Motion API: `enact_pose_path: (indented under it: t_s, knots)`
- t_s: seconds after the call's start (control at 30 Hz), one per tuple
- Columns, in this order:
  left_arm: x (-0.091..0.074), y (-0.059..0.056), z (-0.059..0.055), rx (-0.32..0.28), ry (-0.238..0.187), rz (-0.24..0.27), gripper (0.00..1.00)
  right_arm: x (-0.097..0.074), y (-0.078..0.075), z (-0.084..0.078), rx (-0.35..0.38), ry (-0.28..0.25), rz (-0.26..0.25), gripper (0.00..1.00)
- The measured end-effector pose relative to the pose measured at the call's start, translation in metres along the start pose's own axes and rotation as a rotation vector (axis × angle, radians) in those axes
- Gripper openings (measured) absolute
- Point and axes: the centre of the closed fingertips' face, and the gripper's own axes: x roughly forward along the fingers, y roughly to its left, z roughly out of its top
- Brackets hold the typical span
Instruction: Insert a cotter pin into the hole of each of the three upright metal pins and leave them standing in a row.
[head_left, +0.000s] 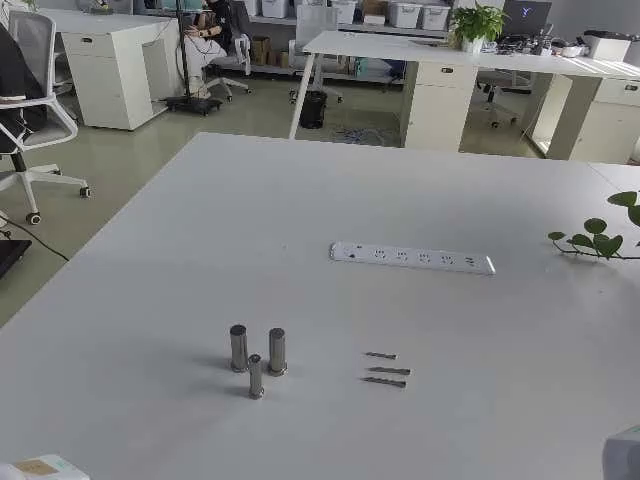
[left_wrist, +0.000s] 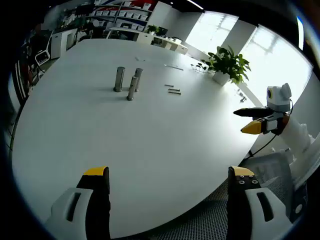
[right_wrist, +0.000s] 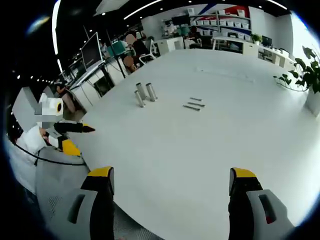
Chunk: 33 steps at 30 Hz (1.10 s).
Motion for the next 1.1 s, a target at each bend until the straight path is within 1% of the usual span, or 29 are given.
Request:
enact_pose_path:
  t_s: [0.37, 0.6, 0.67, 0.73, 0.83, 0.9, 1.0, 1.1]
  knots:
    - [0.0055, -0.0024, -0.0020, -0.016, 0.012, -0.015, 0.98, -0.0021, -0.0048, 0.0009, 0.009, -0.008, -0.009, 0.93]
    - [0.0076, -0.0060, 0.0002, -0.011, 0.008, -0.023, 0.98, -0.0024, -0.0053, 0.0014, 0.011, -0.008, -0.011, 0.93]
    - [0.0080, -0.0047, -0.0033, -0.032, 0.027, -0.013, 0.99, -0.0024, -0.0050, 0.0011, 0.010, -0.006, -0.010, 0.93]
    - [0.0079, -0.0046, -0.0029, -0.027, 0.017, -0.014, 0.99, -0.0022, -0.0045, 0.0013, 0.009, -0.006, -0.008, 0.93]
    - [0.0069, -0.0047, -0.0049, -0.022, 0.019, -0.017, 0.98, -0.0023, -0.0037, 0.0012, 0.007, -0.006, -0.007, 0.93]
    - [0.0059, -0.0034, -0.0048, 0.020, 0.010, -0.016, 0.96, -0.0021, -0.0033, 0.0013, 0.002, -0.003, -0.005, 0.93]
    - [0.0053, -0.0039, -0.0065, 0.012, 0.018, -0.021, 0.96, -0.0016, -0.0027, 0.0021, 0.000, -0.002, -0.004, 0.93]
    - [0.0046, -0.0064, 0.0005, 0.000, -0.032, -0.039, 0.98, -0.0010, -0.0013, 0.0023, -0.002, -0.002, -0.001, 0.93]
